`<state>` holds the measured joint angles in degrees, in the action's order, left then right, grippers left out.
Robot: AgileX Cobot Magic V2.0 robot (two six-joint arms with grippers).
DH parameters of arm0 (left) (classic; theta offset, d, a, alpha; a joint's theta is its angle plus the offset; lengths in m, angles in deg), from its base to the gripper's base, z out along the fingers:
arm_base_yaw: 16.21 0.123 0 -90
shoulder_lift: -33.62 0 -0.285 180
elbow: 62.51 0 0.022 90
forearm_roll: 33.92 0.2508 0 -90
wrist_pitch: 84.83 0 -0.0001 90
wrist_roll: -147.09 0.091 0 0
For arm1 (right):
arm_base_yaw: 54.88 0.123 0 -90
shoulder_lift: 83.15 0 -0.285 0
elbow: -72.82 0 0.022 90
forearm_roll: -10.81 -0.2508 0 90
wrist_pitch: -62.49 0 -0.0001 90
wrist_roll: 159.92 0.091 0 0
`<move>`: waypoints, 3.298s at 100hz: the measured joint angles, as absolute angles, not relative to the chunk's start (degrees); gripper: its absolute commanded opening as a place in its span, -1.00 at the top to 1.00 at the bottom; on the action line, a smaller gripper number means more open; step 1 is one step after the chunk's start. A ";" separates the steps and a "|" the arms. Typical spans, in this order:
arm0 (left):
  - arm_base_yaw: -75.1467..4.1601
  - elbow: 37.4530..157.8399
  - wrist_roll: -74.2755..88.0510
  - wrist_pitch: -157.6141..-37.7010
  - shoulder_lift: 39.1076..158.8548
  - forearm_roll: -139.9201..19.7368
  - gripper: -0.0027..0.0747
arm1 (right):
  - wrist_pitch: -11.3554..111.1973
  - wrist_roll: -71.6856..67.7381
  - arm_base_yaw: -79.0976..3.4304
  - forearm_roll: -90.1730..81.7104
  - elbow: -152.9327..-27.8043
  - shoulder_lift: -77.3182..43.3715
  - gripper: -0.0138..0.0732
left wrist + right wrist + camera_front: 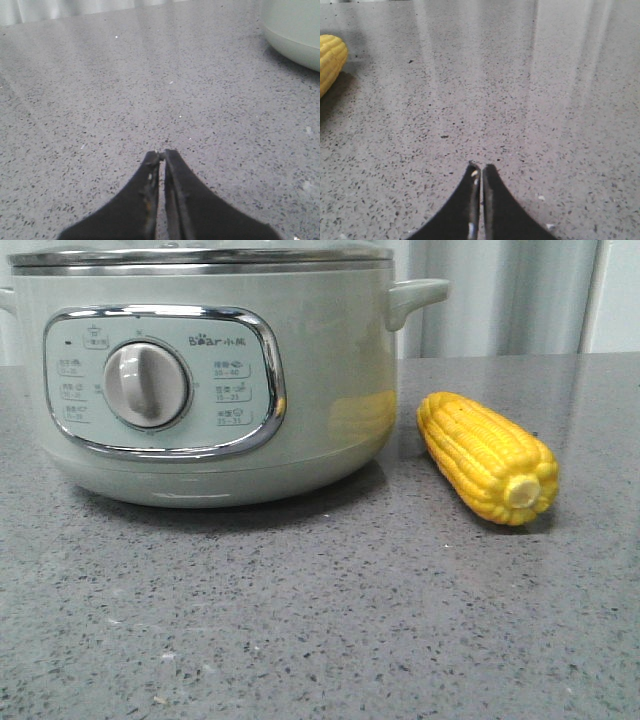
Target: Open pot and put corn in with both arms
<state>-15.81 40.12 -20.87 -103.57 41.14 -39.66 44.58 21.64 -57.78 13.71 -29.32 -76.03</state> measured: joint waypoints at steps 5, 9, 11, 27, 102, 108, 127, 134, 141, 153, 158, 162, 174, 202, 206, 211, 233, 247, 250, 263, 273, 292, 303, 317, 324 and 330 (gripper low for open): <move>-15.81 40.12 -20.87 -103.57 41.14 -39.66 0.98 | 44.58 21.64 -57.78 13.71 -29.32 -76.03 0.85; -15.81 40.12 -20.87 -103.57 41.14 -39.66 0.98 | 44.58 21.64 -57.78 13.71 -29.32 -76.03 0.85; -15.81 40.12 -20.87 -103.57 41.14 -39.66 0.98 | 44.58 21.64 -57.78 13.71 -29.32 -76.03 0.85; -15.81 40.12 -20.87 -103.57 41.14 -39.66 0.98 | 44.58 21.64 -57.78 13.71 -29.32 -76.03 0.85; -15.81 40.12 -20.87 -91.50 41.14 -42.77 0.98 | 45.68 21.64 -57.78 13.71 -29.32 -76.03 0.85; -15.81 40.12 -20.87 -87.71 41.14 -46.21 0.98 | 45.95 21.64 -57.78 13.71 -29.32 -76.03 0.85; -15.81 40.12 -20.87 -81.74 41.14 -49.04 0.98 | 48.04 21.64 -57.78 13.71 -29.32 -76.03 0.85; -15.81 40.12 -20.87 -81.63 41.14 -49.23 0.98 | 50.30 21.64 -57.78 13.71 -29.32 -76.03 0.85; -15.81 40.12 -20.87 -81.63 41.14 -49.28 0.98 | 53.09 21.64 -57.78 13.71 -29.32 -76.03 0.85; -15.81 40.12 -20.87 -81.63 41.14 -49.37 0.98 | 57.28 21.64 -57.78 13.71 -29.32 -76.03 0.85; -15.81 40.12 -20.87 -81.63 41.14 -49.41 0.98 | 58.46 21.64 -57.78 13.71 -29.32 -76.03 0.85; -15.81 40.12 -20.87 -81.63 41.14 -49.41 0.98 | 59.05 21.64 -57.78 13.71 -29.32 -76.03 0.85; -15.81 40.12 -20.87 -81.63 41.14 -49.41 0.98 | 59.72 21.64 -57.78 13.71 -29.32 -76.03 0.85; -15.81 40.12 -20.87 -81.63 41.14 -49.41 0.98 | 59.86 21.64 -57.78 13.71 -29.32 -76.03 0.85; -15.81 40.23 -20.87 -81.63 41.14 -49.41 0.98 | 59.86 21.64 -57.78 13.71 -29.32 -76.03 0.85; -15.81 40.35 -20.87 -82.15 41.14 -49.41 0.98 | 59.73 21.64 -57.78 13.75 -29.32 -76.03 0.85; -15.81 49.16 -20.87 -93.41 41.72 -42.83 0.98 | 51.28 21.64 -57.78 13.75 -33.90 -75.01 0.85; -15.81 55.65 -20.87 -96.91 47.59 -40.05 0.98 | 48.51 21.64 -57.78 13.75 -39.08 -69.70 0.85; -15.81 56.66 -20.87 -97.17 49.14 -39.93 0.98 | 48.03 21.64 -57.78 13.75 -40.30 -68.40 0.85; -15.81 60.60 -20.87 -97.30 56.08 -39.55 0.98 | 46.39 21.64 -57.78 13.50 -44.71 -62.03 0.85; -15.81 62.59 -20.87 -97.09 61.23 -39.55 0.95 | 45.94 21.64 -57.78 12.50 -47.50 -58.47 0.85; -15.81 62.93 -20.87 -93.48 67.52 -40.55 -0.04 | 45.37 21.64 -57.78 12.10 -48.34 -55.89 0.85; -15.81 62.93 -20.87 -89.33 69.68 -43.25 -0.45 | 45.26 21.64 -57.78 12.01 -48.34 -55.86 0.85; -16.27 63.05 -20.87 -83.12 71.74 -45.34 -0.40 | 45.26 21.64 -57.78 12.01 -48.34 -55.86 0.85; -18.09 63.89 -20.87 -81.73 73.07 -45.70 -0.39 | 45.26 21.64 -57.78 12.01 -48.34 -55.86 0.85; -20.76 64.89 -20.87 -81.13 74.37 -45.72 -0.39 | 45.26 21.64 -57.78 12.01 -48.34 -55.86 0.85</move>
